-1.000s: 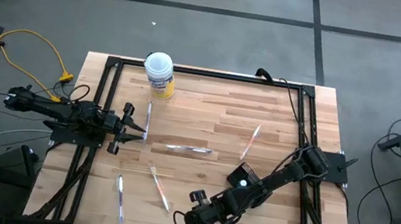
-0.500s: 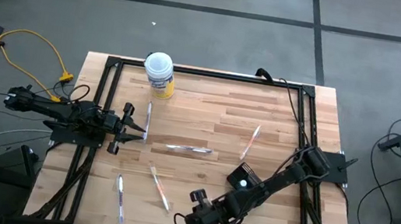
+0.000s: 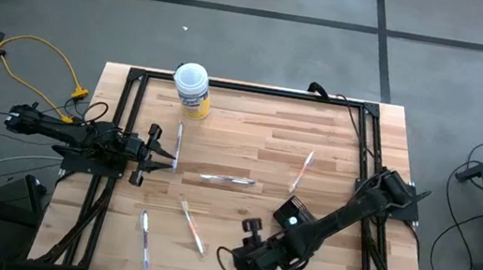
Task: Pick & Place toothbrushing station
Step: Put the blue mouthwash into the wire organizer
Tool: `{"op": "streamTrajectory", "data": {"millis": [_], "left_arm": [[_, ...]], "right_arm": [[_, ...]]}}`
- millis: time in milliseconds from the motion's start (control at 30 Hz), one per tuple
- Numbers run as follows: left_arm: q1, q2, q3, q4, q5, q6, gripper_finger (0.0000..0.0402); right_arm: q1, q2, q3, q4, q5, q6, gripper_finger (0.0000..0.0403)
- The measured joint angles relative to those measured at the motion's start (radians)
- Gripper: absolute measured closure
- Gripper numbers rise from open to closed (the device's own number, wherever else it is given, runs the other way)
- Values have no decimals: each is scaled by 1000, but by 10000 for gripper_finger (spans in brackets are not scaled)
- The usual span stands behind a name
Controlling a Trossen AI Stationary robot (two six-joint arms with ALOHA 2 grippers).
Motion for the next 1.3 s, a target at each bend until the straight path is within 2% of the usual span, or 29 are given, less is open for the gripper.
{"op": "streamTrajectory", "data": {"millis": [367, 600, 967, 1300], "left_arm": [[0, 0, 0, 3, 0, 0, 299], [0, 0, 0, 4, 0, 0, 299], [0, 0, 0, 9, 0, 0, 299], [0, 0, 0, 7, 0, 0, 299]], "right_arm": [[5, -173, 0, -280, 81, 184, 312], [43, -242, 0, -413, 150, 385, 312], [96, -253, 0, -566, 234, 649, 312], [120, -260, 0, -658, 256, 763, 312]]}}
